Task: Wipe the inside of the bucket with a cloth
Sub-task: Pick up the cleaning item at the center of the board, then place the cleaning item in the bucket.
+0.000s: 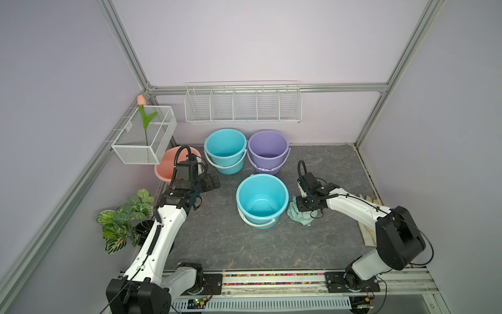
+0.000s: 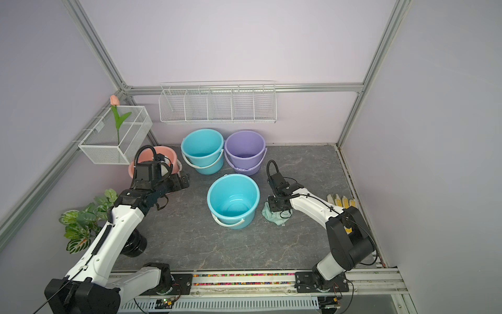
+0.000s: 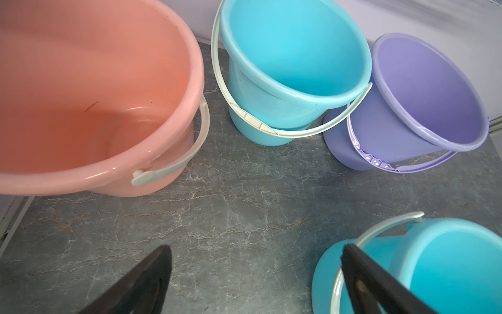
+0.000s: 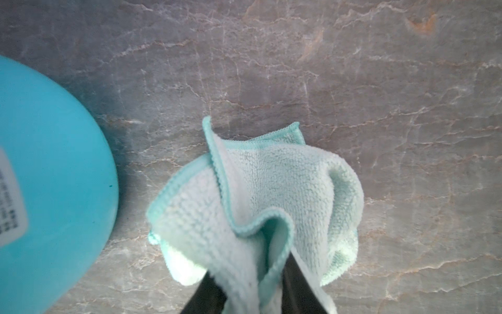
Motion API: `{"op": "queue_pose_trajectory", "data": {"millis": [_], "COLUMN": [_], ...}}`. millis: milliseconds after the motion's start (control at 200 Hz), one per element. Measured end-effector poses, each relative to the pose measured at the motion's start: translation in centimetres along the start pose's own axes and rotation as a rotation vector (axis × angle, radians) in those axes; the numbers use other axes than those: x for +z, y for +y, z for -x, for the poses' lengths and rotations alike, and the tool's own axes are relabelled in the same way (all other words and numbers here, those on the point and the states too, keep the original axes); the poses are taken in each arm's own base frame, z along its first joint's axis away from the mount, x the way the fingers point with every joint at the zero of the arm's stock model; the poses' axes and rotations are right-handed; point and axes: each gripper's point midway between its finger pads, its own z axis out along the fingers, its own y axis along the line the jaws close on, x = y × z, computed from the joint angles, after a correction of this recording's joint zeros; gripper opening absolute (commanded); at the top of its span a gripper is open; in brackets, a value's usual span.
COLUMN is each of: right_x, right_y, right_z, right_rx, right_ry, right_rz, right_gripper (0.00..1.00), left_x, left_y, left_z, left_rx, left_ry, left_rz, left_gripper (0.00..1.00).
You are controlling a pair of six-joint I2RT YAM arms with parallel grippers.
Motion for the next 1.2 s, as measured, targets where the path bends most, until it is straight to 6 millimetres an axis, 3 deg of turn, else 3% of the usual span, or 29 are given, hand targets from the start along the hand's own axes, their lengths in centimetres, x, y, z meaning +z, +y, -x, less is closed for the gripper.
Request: {"op": "queue_pose_trajectory", "data": {"millis": [105, 265, 675, 845, 980, 1095, 1200], "right_x": [-1.7, -6.1, -20.6, -26.7, -30.1, -31.0, -29.9], "right_y": [0.1, -0.1, 1.6, 4.6, 8.5, 12.3, 15.0], "right_z": [0.7, 2.1, 7.0, 8.3, 9.1, 9.5, 9.8], "right_rx": [0.004, 0.014, 0.004, -0.063, -0.143, -0.219, -0.271], "right_ry": [-0.051, -0.156, -0.427, -0.506, -0.539, -0.530, -0.494], "right_rz": [0.016, 0.033, 0.117, 0.198, 0.279, 0.329, 0.342], "right_gripper": [0.16, 0.12, 0.10, 0.11, 0.13, 0.14, 0.14], "left_x": [0.0, 0.0, -0.2, -0.2, -0.1, -0.1, 0.0], "left_y": [-0.5, -1.0, -2.4, -2.5, -2.3, -2.2, -2.3], "left_z": [-0.2, -0.3, 0.1, 0.0, 0.1, 0.1, 0.1], "left_rx": [0.001, 0.004, -0.005, -0.012, -0.018, -0.021, -0.020], "left_ry": [0.010, 0.017, 0.010, 0.013, 0.010, 0.007, 0.002], "left_rz": [-0.030, -0.056, -0.133, -0.142, -0.130, -0.124, -0.130], "left_gripper": [0.97, 0.97, 0.95, 0.94, 0.93, 0.94, 0.96]}}
